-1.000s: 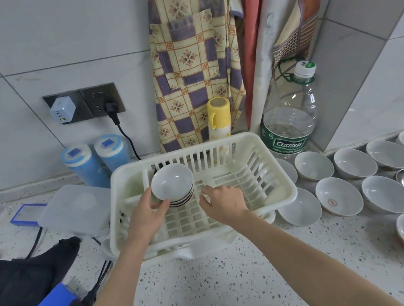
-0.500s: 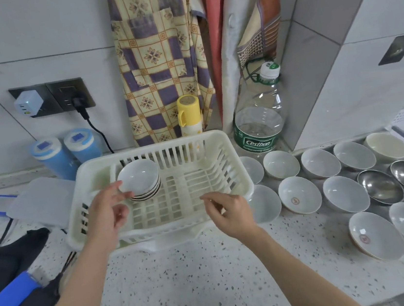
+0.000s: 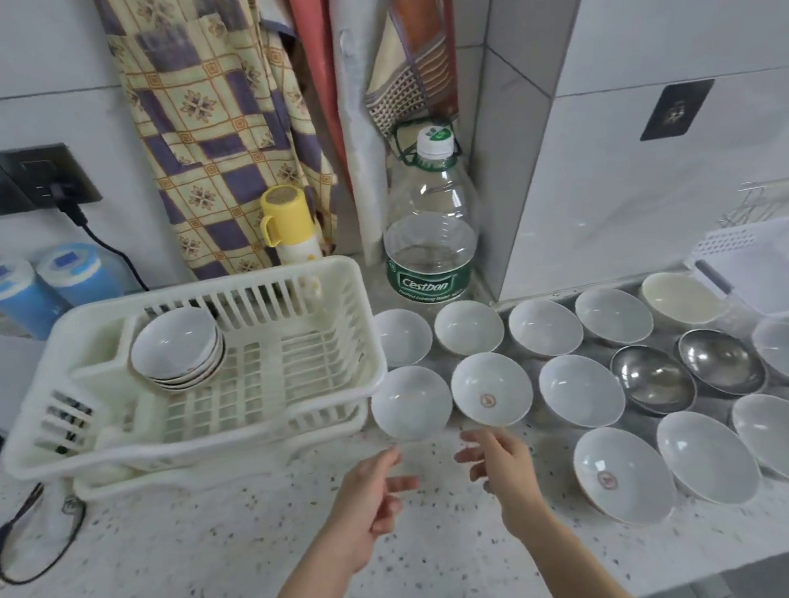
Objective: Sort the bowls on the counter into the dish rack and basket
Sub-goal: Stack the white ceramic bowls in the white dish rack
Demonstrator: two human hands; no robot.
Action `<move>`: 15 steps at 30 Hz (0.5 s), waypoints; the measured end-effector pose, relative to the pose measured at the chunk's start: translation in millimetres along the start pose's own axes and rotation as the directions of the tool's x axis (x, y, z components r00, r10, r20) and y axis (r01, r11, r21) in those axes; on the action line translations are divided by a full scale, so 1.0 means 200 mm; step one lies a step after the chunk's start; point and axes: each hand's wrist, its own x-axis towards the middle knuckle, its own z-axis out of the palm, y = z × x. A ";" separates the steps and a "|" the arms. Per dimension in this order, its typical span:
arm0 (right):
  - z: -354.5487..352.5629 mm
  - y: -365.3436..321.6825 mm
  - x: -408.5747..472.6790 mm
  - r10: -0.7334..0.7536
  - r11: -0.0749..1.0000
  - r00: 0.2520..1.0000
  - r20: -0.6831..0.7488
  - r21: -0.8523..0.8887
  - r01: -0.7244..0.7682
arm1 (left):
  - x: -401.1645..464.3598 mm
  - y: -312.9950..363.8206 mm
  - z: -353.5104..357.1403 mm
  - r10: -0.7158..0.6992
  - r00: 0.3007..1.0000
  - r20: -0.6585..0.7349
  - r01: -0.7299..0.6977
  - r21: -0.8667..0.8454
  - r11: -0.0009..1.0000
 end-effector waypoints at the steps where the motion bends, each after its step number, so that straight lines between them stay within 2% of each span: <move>1: -0.04 0.01 0.02 0.076 0.997 0.997 0.012 -0.006 -0.076 | 0.02 -0.02 0.04 -0.015 1.000 -0.015 0.015 -0.020 1.000; 3: -0.11 0.02 0.05 0.196 0.980 0.980 0.030 0.039 -0.197 | 0.06 -0.04 0.10 -0.029 0.999 -0.045 0.026 -0.072 0.997; 6: -0.19 0.01 0.10 0.276 0.955 0.961 0.006 0.108 -0.275 | 0.12 -0.04 0.17 -0.027 0.995 -0.098 0.013 -0.136 0.991; 10: -0.23 -0.03 0.15 0.263 0.962 0.965 -0.017 0.086 -0.261 | 0.18 -0.03 0.22 0.008 0.989 -0.149 -0.037 -0.192 0.981; 15: -0.22 -0.07 0.21 0.218 0.973 0.976 -0.018 0.086 -0.216 | 0.23 -0.02 0.23 -0.040 0.984 -0.172 -0.002 -0.239 0.971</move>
